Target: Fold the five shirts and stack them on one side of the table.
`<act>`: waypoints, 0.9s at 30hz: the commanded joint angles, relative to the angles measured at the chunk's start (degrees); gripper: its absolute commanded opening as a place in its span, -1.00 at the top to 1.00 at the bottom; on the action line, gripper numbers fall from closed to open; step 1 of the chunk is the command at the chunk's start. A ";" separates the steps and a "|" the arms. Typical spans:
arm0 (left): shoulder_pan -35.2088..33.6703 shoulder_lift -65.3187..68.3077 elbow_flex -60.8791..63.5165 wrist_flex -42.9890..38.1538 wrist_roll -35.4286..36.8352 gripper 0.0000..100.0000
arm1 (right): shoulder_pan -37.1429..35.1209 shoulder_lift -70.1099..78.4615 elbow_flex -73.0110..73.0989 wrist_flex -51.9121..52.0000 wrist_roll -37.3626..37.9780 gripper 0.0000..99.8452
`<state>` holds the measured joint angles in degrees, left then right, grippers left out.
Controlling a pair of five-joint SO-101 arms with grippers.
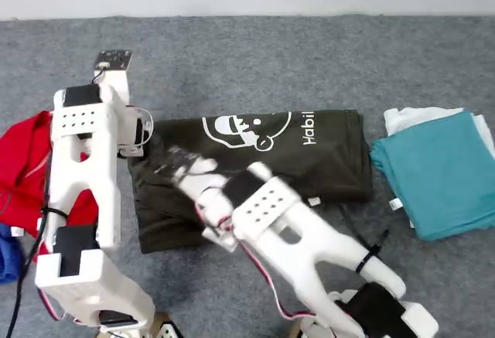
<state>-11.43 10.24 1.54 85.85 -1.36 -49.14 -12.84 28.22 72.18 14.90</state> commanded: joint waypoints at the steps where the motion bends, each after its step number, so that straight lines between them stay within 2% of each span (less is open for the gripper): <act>1: -1.76 -3.08 -0.04 0.18 0.53 0.76 | -1.27 -0.84 -1.23 -4.00 -2.64 0.41; 8: -2.02 -3.08 8.04 -8.70 0.70 0.76 | -1.98 11.74 -8.97 -4.53 -4.66 0.43; 16: -2.20 -3.25 21.93 -25.85 2.64 0.76 | -6.99 25.01 -21.54 0.04 -4.40 0.83; 27: -1.67 -2.99 23.78 -28.48 2.64 0.76 | -6.11 29.67 -22.33 -0.22 -2.37 0.65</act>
<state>-13.36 10.15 25.45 58.15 0.66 -55.65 17.23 8.26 71.65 10.86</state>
